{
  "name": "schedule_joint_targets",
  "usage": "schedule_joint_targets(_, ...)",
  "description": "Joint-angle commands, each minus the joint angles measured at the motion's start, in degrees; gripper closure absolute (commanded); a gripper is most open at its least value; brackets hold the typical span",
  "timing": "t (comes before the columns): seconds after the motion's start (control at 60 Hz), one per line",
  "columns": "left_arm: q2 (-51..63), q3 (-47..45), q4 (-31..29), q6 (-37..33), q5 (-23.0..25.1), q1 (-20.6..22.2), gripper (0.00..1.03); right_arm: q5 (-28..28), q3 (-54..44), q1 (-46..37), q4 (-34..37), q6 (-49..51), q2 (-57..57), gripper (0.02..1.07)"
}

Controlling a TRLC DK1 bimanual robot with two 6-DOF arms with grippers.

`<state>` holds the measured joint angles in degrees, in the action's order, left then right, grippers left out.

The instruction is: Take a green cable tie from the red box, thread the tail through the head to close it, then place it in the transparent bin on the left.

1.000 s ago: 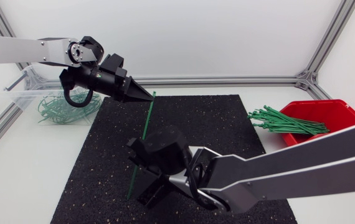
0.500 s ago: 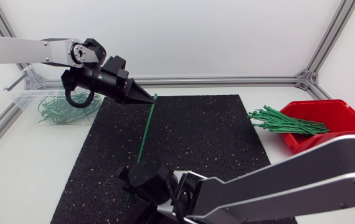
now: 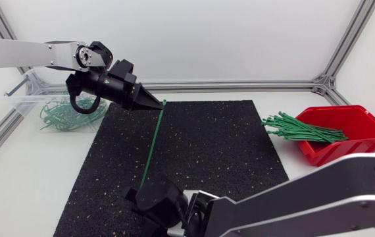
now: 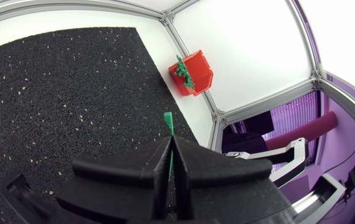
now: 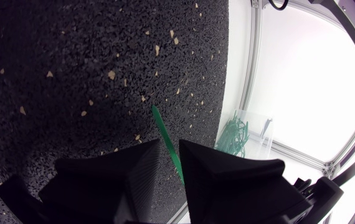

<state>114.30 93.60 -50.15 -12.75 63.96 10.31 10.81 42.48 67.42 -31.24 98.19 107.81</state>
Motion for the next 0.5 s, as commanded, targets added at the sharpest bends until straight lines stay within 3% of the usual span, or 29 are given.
schedule_joint_targets(0.0, 1.5, 1.8, -1.2, -1.7, -0.2, -0.1, 1.00, 0.5, -1.3, 0.5, -1.6, 1.2, 1.9, 0.80)
schedule_joint_targets(0.483, 2.0, 2.5, -5.7, -5.4, -0.2, 0.2, 1.00, 0.5, 0.8, 0.2, -3.7, 1.7, 3.9, 0.82)
